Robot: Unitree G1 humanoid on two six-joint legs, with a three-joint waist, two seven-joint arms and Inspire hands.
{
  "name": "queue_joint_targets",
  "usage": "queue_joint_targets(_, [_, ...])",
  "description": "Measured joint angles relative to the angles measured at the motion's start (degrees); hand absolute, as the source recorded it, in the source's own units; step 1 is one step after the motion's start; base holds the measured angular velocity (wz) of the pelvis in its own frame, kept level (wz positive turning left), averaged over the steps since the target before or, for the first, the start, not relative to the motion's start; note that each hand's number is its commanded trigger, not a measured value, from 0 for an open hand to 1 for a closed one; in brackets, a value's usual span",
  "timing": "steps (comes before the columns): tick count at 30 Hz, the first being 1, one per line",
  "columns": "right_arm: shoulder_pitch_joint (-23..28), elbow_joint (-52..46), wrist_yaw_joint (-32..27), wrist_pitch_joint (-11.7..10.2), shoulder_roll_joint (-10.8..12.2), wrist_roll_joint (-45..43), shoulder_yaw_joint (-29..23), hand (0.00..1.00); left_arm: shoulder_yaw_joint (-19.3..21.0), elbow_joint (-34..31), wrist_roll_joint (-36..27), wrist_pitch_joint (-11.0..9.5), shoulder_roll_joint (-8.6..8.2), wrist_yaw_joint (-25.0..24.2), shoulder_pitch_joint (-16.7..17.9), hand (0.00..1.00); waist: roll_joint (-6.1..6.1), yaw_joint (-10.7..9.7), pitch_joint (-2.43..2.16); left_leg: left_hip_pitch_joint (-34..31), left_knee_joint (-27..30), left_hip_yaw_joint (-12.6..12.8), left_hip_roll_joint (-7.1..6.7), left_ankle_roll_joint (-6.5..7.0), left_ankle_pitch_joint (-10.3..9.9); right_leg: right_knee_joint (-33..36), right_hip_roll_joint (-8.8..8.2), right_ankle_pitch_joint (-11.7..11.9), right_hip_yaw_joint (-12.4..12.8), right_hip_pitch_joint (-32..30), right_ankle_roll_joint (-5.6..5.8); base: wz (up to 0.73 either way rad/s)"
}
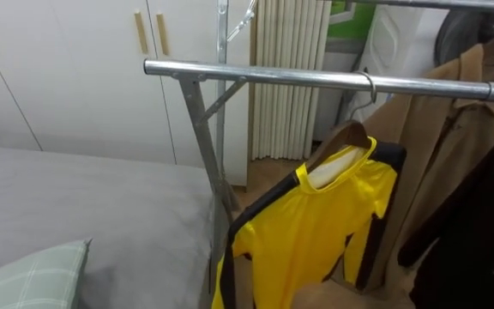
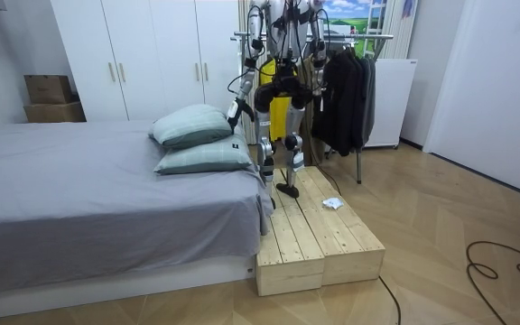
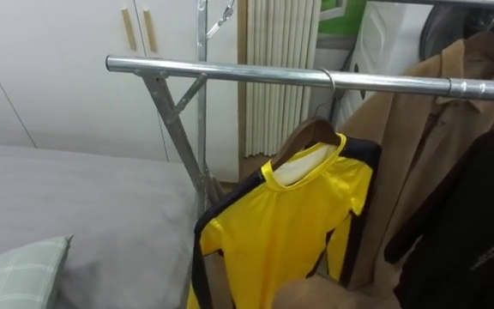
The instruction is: Hang clothes
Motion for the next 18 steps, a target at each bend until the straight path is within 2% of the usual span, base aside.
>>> queue_joint_targets(5, [-0.55, 0.11, -0.2, 0.0, -0.16, -1.29, -0.01, 0.0, -0.94, 0.0, -0.01, 0.0, -0.1, -0.54, -0.01, 0.0, 0.48, -0.04, -0.03, 0.01, -0.08, 0.0, 0.0, -0.02, 0.01, -0.06, 0.1, -0.07, 0.71, 0.04, -0.11, 0.0])
queue_joint_targets(18, [-0.53, 0.79, -0.31, -0.03, -0.16, 0.01, 0.43, 0.0, -0.97, 0.03, -0.01, -0.12, -0.1, -1.29, -0.03, 0.0, 0.42, -0.01, -0.09, 0.06, 0.16, 0.0, -0.38, 0.0, 0.03, 0.01, -0.31, -0.37, 0.29, 0.12, 0.34, 0.0])
